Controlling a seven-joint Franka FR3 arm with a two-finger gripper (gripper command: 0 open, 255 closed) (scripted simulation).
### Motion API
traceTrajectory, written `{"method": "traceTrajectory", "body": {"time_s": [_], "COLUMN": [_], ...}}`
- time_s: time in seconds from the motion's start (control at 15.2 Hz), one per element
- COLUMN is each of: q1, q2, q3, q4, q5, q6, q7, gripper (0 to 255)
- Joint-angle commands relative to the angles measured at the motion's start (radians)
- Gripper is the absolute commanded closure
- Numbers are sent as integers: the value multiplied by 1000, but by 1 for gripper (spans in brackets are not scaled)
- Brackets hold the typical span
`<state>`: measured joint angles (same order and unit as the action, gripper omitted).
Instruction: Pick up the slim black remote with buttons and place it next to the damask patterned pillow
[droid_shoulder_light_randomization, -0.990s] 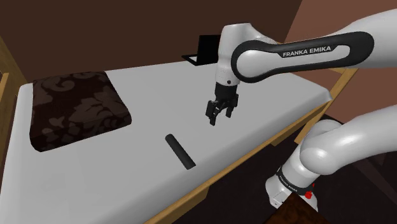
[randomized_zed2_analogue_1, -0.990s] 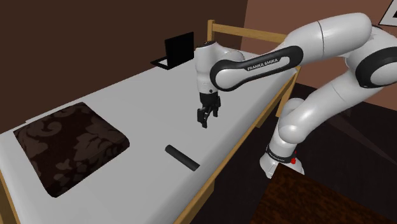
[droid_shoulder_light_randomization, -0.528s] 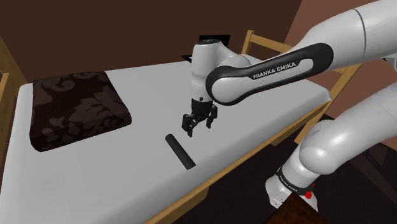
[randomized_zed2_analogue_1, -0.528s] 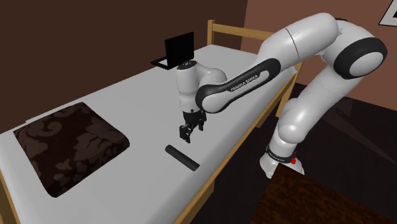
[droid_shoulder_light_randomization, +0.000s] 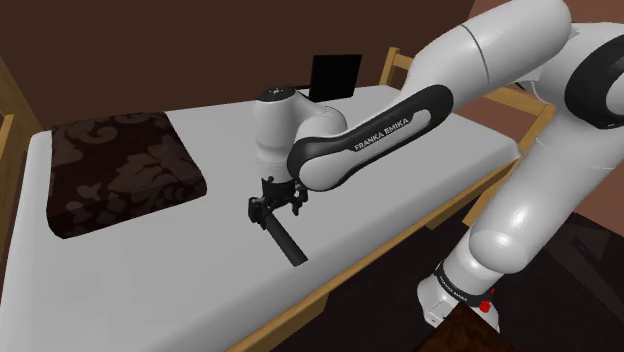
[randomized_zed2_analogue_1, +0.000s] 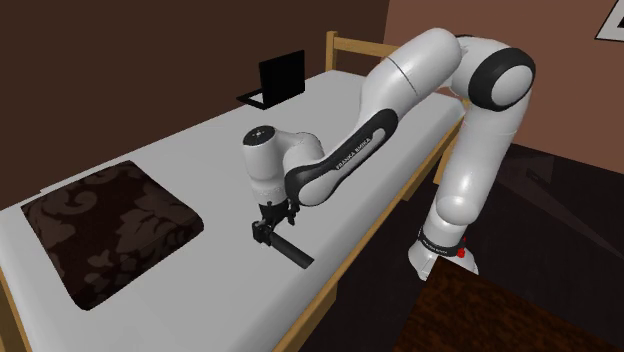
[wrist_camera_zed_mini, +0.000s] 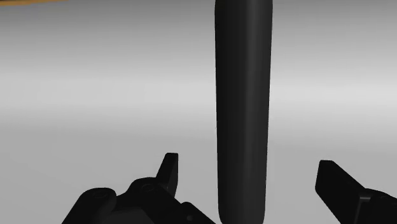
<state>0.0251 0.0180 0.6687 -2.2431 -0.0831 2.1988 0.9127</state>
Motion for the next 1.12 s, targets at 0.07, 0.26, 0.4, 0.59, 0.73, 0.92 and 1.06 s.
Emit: {"method": "traceTrajectory", "body": {"time_s": [0.07,0.26,0.4,0.59,0.73,0.92,1.06], "q1": [5,7,9,9,9,9,9], "q2": [43,72,88,88,88,88,88], "q3": [1,-3,-7,-7,-7,-7,-7], "q4": [-8,-24,-32,-32,-32,-32,-32], "q5": [-42,-70,-85,-85,-85,-85,-85], "q6": [41,78,97,97,97,97,97], "q7": [40,60,71,71,71,71,71], "gripper": [0,0,0,0,0,255,255]}}
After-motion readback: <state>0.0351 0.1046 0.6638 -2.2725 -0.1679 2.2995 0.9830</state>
